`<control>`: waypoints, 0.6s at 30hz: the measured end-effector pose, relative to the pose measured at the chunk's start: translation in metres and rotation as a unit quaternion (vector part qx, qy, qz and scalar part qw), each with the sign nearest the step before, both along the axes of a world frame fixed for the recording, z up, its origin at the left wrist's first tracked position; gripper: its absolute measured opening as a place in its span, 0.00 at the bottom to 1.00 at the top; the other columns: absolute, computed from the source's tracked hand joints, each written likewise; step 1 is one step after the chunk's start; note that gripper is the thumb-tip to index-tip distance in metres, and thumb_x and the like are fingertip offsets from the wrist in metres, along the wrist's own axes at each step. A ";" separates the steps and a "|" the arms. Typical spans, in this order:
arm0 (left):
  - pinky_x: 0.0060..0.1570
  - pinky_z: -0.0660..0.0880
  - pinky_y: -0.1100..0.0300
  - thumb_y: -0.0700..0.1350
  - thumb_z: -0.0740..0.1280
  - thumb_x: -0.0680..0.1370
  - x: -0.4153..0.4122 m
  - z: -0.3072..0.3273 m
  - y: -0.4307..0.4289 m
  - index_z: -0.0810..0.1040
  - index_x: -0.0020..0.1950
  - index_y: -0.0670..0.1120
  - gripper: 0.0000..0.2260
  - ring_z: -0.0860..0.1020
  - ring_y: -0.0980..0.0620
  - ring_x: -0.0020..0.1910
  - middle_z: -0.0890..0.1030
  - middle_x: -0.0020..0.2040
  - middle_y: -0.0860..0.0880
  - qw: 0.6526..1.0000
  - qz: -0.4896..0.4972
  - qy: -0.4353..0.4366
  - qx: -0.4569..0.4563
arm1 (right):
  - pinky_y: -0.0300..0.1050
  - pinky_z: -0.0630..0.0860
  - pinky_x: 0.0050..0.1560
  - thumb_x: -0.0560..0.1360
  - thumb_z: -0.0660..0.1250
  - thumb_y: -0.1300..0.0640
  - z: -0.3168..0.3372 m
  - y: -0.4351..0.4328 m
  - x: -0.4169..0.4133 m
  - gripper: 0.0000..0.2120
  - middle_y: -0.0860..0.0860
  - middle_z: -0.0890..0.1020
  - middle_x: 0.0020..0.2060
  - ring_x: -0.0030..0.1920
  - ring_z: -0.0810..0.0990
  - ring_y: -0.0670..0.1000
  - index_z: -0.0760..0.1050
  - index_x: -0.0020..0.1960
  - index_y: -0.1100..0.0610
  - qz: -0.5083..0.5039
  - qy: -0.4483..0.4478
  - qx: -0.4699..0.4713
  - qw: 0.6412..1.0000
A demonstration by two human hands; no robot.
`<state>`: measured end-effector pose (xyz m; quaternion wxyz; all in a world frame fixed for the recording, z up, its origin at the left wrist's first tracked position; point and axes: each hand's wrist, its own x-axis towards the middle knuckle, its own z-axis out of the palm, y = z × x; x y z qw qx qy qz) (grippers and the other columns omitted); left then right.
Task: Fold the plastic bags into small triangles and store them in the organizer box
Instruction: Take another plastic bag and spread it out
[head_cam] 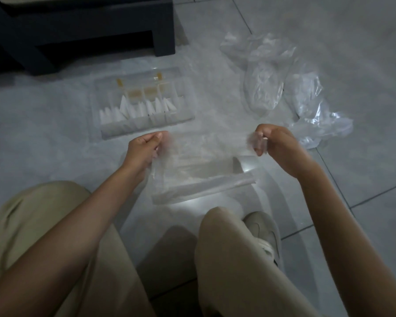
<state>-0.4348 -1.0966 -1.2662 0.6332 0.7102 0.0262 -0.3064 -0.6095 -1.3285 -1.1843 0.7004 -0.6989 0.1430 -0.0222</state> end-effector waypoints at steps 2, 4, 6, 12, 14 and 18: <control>0.31 0.70 0.72 0.39 0.63 0.81 0.002 0.000 0.001 0.79 0.60 0.40 0.10 0.76 0.62 0.31 0.82 0.31 0.58 1.000 -0.005 0.001 -0.008 | 0.34 0.71 0.44 0.76 0.52 0.65 0.006 -0.007 -0.004 0.23 0.47 0.78 0.27 0.35 0.76 0.45 0.77 0.30 0.50 0.001 0.015 -0.064 0.998; 0.34 0.69 0.73 0.38 0.62 0.81 0.001 0.001 0.001 0.79 0.59 0.39 0.10 0.76 0.64 0.31 0.82 0.31 0.59 0.999 -0.023 -0.029 -0.003 | 0.35 0.70 0.49 0.77 0.55 0.59 0.011 -0.012 -0.008 0.20 0.49 0.78 0.28 0.36 0.76 0.47 0.78 0.31 0.51 0.016 0.028 -0.113 0.993; 0.31 0.67 0.77 0.36 0.62 0.81 -0.002 0.002 -0.001 0.76 0.61 0.40 0.10 0.75 0.67 0.27 0.81 0.29 0.61 0.998 -0.028 -0.059 -0.006 | 0.36 0.71 0.49 0.77 0.59 0.55 0.014 -0.013 -0.010 0.17 0.53 0.78 0.29 0.36 0.76 0.50 0.79 0.32 0.49 0.034 0.042 -0.142 0.988; 0.32 0.68 0.74 0.37 0.63 0.80 -0.003 -0.005 -0.001 0.79 0.57 0.42 0.08 0.75 0.66 0.28 0.81 0.30 0.61 0.997 -0.007 -0.073 0.001 | 0.32 0.71 0.41 0.75 0.71 0.57 0.015 -0.014 -0.008 0.07 0.46 0.78 0.30 0.34 0.77 0.42 0.77 0.39 0.57 0.014 0.081 -0.188 0.979; 0.32 0.68 0.71 0.38 0.63 0.80 -0.001 -0.009 0.001 0.80 0.55 0.42 0.08 0.74 0.64 0.29 0.82 0.31 0.61 0.998 0.009 -0.062 0.004 | 0.34 0.72 0.44 0.75 0.70 0.61 0.008 -0.014 -0.002 0.05 0.49 0.78 0.34 0.37 0.78 0.45 0.76 0.41 0.59 -0.007 0.094 -0.189 0.978; 0.41 0.70 0.65 0.39 0.63 0.81 0.003 -0.015 0.004 0.80 0.56 0.42 0.08 0.76 0.56 0.39 0.83 0.33 0.59 0.998 0.048 -0.028 -0.008 | 0.39 0.71 0.56 0.75 0.71 0.59 -0.014 -0.023 0.012 0.07 0.49 0.79 0.56 0.53 0.77 0.46 0.74 0.41 0.53 -0.079 0.126 -0.193 0.970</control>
